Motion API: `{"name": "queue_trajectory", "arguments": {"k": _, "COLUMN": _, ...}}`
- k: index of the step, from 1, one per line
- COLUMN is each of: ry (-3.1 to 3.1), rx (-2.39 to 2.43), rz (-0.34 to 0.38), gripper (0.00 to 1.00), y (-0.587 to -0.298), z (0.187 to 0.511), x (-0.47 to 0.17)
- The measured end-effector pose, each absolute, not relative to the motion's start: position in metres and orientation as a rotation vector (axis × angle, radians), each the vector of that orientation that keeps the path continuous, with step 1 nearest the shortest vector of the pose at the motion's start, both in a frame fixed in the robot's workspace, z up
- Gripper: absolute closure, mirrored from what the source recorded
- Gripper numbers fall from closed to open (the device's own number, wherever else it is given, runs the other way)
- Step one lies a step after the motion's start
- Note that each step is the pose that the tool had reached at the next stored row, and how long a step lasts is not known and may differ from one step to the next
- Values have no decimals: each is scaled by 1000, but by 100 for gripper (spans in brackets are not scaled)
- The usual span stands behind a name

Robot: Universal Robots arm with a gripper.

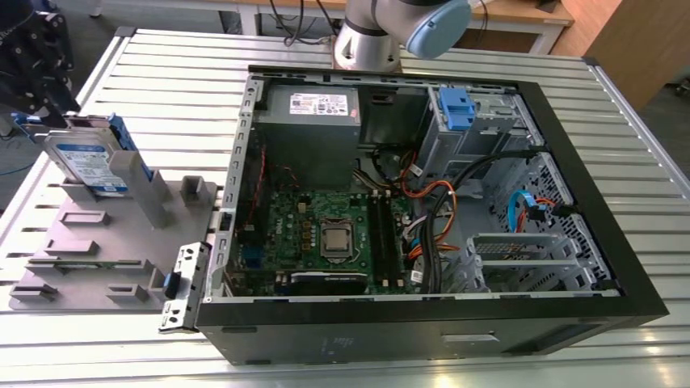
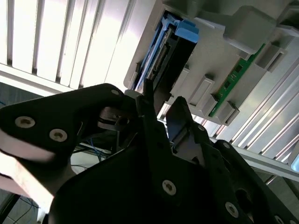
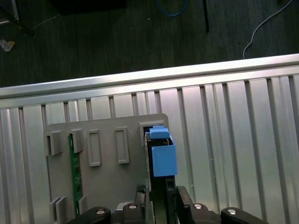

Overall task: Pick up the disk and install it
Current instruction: 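Pick up the disk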

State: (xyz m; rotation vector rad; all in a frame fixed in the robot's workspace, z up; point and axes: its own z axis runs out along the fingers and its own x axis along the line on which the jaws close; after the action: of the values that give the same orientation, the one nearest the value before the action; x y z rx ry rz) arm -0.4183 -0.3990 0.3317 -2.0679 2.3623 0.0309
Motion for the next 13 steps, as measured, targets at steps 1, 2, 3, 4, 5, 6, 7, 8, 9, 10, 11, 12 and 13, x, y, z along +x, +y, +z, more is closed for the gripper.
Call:
{"name": "queue_trajectory", "arguments": {"k": 1, "ry": 2362, "rx": -2068, "rz": 31, "gripper": 59, "y": -399, "z": 332, "x": -418}}
{"name": "queue_trajectory", "arguments": {"k": 2, "ry": 2362, "rx": -2068, "rz": 31, "gripper": 59, "y": -399, "z": 332, "x": -418}}
{"name": "queue_trajectory", "arguments": {"k": 3, "ry": 2362, "rx": -2068, "rz": 31, "gripper": 53, "y": -399, "z": 332, "x": -418}}
{"name": "queue_trajectory", "arguments": {"k": 4, "ry": 2362, "rx": -2068, "rz": 31, "gripper": 47, "y": -399, "z": 332, "x": -418}}
{"name": "queue_trajectory", "arguments": {"k": 5, "ry": 2362, "rx": -2068, "rz": 31, "gripper": 47, "y": -399, "z": 332, "x": -418}}
{"name": "queue_trajectory", "arguments": {"k": 6, "ry": 2362, "rx": -2068, "rz": 31, "gripper": 47, "y": -399, "z": 332, "x": -418}}
{"name": "queue_trajectory", "arguments": {"k": 7, "ry": 2362, "rx": -2068, "rz": 31, "gripper": 41, "y": -399, "z": 332, "x": -418}}
{"name": "queue_trajectory", "arguments": {"k": 8, "ry": 2362, "rx": -2068, "rz": 31, "gripper": 41, "y": -399, "z": 332, "x": -418}}
{"name": "queue_trajectory", "arguments": {"k": 9, "ry": 2362, "rx": -2068, "rz": 31, "gripper": 41, "y": -399, "z": 332, "x": -418}}
{"name": "queue_trajectory", "arguments": {"k": 10, "ry": 2360, "rx": -2071, "rz": 31, "gripper": 41, "y": -399, "z": 332, "x": -418}}
{"name": "queue_trajectory", "arguments": {"k": 11, "ry": 2355, "rx": -2075, "rz": 30, "gripper": 41, "y": -399, "z": 331, "x": -418}}
{"name": "queue_trajectory", "arguments": {"k": 12, "ry": 2350, "rx": -2079, "rz": 28, "gripper": 41, "y": -399, "z": 331, "x": -418}}
{"name": "queue_trajectory", "arguments": {"k": 13, "ry": 2345, "rx": -2082, "rz": 26, "gripper": 41, "y": -399, "z": 330, "x": -419}}
